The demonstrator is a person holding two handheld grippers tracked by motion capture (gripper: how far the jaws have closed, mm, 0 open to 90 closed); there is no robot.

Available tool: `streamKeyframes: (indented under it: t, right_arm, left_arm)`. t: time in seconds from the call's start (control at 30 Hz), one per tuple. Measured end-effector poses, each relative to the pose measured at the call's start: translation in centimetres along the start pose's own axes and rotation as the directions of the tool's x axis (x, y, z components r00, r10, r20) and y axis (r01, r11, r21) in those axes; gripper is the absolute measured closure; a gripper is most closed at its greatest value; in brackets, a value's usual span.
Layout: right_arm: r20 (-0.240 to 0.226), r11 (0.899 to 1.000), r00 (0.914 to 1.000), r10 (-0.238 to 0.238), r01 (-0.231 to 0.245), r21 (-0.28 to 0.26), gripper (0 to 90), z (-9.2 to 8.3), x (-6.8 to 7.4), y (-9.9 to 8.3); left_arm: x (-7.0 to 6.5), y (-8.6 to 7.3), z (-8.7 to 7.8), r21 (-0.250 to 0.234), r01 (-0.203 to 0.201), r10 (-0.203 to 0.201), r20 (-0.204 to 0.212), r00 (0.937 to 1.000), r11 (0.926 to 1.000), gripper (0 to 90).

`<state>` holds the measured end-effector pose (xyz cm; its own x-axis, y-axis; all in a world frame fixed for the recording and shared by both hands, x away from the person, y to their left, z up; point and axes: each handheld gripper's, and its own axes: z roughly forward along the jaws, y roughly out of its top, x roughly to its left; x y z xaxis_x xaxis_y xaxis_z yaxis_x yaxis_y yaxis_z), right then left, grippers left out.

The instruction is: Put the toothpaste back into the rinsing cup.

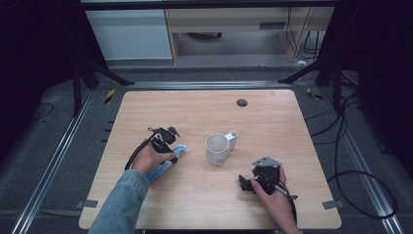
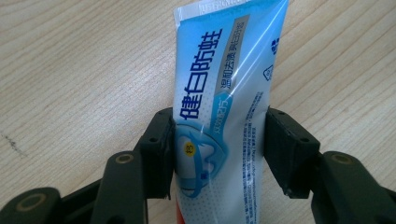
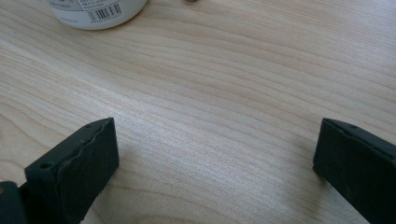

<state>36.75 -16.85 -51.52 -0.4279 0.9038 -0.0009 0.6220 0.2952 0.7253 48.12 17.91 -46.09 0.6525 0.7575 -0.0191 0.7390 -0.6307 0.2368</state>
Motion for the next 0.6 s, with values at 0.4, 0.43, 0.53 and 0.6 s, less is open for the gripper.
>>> streamKeyframes:
  t: [0.4,0.43,0.53,0.6]
  right_arm:
    - [0.0,1.0,1.0,-0.001,0.001,0.0,0.4,0.0,0.0,0.0]
    - [0.0,1.0,1.0,0.0,0.0,0.0,0.4,0.0,0.0,0.0]
    - [0.0,1.0,1.0,0.001,-0.001,0.0,0.4,0.0,0.01,0.0]
    - [0.0,1.0,1.0,0.0,0.0,0.0,0.4,0.0,0.0,0.0]
  left_arm:
    - [-0.19,-0.25,-0.58,-0.038,-0.004,0.003,-0.007,1.0,0.9993,64.2]
    - [-0.18,-0.29,-0.6,-0.039,-0.008,0.008,-0.005,1.0,0.9992,66.7]
    - [-0.49,-0.3,-0.56,-0.041,-0.024,0.024,-0.01,0.9997,0.9989,70.5]
    - [-0.68,-0.33,-0.56,-0.044,-0.022,0.021,-0.018,0.9996,0.9988,71.0]
